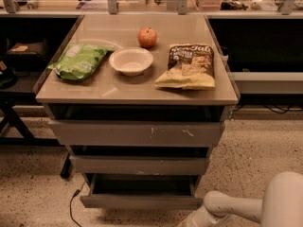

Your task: Close bottom drawer

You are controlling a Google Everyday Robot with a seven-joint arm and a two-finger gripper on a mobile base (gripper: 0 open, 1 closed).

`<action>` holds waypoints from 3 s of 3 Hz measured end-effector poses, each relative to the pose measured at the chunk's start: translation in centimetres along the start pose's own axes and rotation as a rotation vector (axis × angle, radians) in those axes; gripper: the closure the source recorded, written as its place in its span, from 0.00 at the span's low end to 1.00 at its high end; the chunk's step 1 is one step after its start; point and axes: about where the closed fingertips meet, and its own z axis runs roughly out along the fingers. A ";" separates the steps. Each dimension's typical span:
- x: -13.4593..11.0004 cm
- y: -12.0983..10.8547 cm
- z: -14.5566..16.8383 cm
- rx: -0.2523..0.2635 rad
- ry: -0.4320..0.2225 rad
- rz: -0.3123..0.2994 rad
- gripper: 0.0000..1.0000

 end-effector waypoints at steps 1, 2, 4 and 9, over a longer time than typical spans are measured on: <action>0.0 0.0 0.0 0.000 0.000 0.000 0.61; -0.1 0.0 0.1 0.002 -0.001 -0.004 0.85; -3.6 -1.7 -1.2 0.101 -0.023 -0.092 1.00; -9.2 -9.5 1.0 0.223 -0.011 -0.233 1.00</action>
Offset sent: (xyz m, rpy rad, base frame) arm 0.0073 0.0026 0.0024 -0.0009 -0.0246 0.0028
